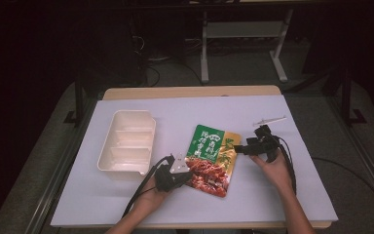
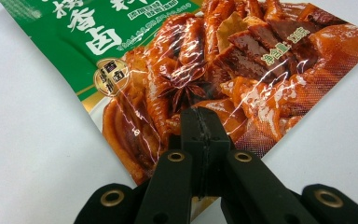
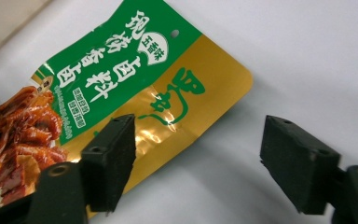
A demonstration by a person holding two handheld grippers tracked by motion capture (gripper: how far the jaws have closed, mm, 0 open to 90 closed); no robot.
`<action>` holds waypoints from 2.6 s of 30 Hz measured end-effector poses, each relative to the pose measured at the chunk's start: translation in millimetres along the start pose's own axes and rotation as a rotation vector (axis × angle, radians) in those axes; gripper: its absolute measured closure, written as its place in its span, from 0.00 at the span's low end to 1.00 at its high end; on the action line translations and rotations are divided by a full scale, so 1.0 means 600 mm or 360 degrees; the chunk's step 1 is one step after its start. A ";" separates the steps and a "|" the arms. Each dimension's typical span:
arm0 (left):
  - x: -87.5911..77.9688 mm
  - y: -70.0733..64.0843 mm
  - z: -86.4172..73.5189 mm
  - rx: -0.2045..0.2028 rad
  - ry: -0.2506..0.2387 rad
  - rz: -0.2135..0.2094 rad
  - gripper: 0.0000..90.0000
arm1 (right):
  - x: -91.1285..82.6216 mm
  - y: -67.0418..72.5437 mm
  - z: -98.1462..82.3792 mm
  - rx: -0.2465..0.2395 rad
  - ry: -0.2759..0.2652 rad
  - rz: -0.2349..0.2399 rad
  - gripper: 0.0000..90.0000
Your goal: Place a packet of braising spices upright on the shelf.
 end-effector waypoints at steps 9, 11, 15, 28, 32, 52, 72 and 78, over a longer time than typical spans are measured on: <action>0.000 0.000 0.000 -0.0001 -0.0002 -0.0001 1.00 | 0.016 -0.004 0.011 -0.0014 0.0040 -0.0009 0.33; 0.000 0.000 0.000 0.0002 -0.0003 -0.0002 1.00 | 0.026 -0.004 0.009 -0.0018 0.0065 0.0000 0.35; 0.000 0.000 0.000 0.0008 0.0000 0.0000 1.00 | 0.036 -0.002 0.007 -0.0002 0.0064 0.0042 0.44; 0.000 0.000 0.000 0.0015 0.0000 0.0003 1.00 | 0.029 0.013 0.008 0.0010 0.0049 0.0144 0.99; 0.000 0.000 0.000 0.0017 -0.0004 0.0002 1.00 | 0.018 0.030 0.018 -0.0044 0.0025 0.0186 1.00; 0.001 0.000 0.001 0.0001 -0.0022 0.0008 1.00 | 0.060 0.037 -0.005 0.0055 0.0080 0.0379 0.83; 0.003 0.000 0.002 -0.0015 -0.0043 0.0007 1.00 | 0.083 0.051 -0.007 0.0045 0.0109 0.0380 0.92; 0.003 0.005 -0.001 -0.0058 -0.0085 0.0002 0.97 | 0.082 0.053 -0.005 0.0039 0.0124 0.0335 0.99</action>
Point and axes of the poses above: each handheld gripper's, and its own axes: x roughly forward along the jaws, z roughly out of its top, y roughly to its left, the point moved 9 cm from there along x, roughly forward along the jaws, and after that the axes turned 8 degrees about z, right-handed, at the moved point
